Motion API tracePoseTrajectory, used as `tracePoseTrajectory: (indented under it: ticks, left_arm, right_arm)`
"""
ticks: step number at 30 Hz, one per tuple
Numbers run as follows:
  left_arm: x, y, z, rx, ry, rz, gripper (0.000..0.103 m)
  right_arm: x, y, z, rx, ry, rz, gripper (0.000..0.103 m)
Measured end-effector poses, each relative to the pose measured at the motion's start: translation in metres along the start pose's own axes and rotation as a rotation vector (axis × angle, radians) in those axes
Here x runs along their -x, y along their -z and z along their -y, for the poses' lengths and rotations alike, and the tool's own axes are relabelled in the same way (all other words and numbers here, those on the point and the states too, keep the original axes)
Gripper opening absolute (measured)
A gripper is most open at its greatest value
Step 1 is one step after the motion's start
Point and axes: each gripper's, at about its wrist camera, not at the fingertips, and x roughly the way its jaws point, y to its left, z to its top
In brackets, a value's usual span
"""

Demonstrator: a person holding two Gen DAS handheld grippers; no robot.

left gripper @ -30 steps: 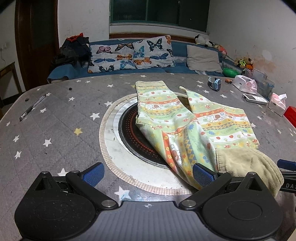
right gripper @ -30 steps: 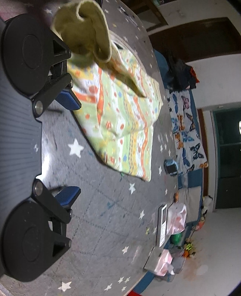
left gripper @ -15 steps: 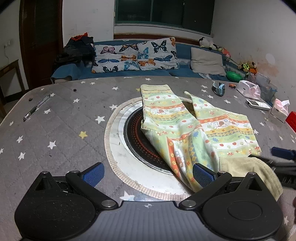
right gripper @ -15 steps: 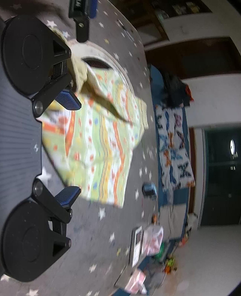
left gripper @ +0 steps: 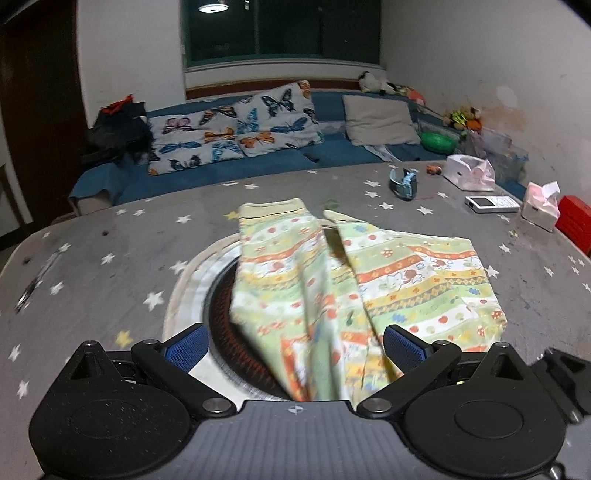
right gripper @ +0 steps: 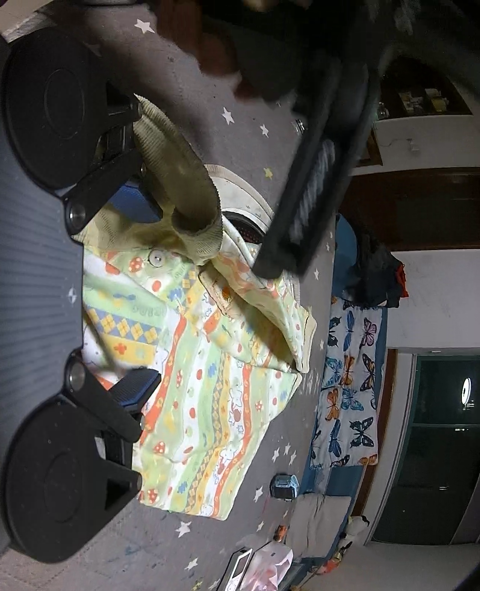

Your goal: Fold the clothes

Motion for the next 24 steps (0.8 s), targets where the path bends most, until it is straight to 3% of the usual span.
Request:
tracePoseTrajectory:
  ticks: [11, 14, 19, 24]
  left_arm:
    - [-0.046, -0.005, 0.010, -0.040, 0.005, -0.077, 0.069]
    - [-0.048, -0.002, 0.009, -0.042, 0.018, -0.093, 0.053]
    - [-0.045, 0.000, 0.002, -0.023, 0.044, -0.101, 0.015]
    - [-0.032, 0.008, -0.011, -0.013, 0.017, -0.078, 0.006]
  right_arm:
    - [0.010, -0.005, 0.026, -0.011, 0.004, -0.010, 0.086]
    - [0.008, -0.008, 0.029, -0.013, -0.005, -0.016, 0.085]
    - [0.008, -0.010, 0.026, 0.003, -0.016, -0.016, 0.081]
    - [0.007, -0.017, 0.031, 0.017, 0.005, -0.008, 0.080]
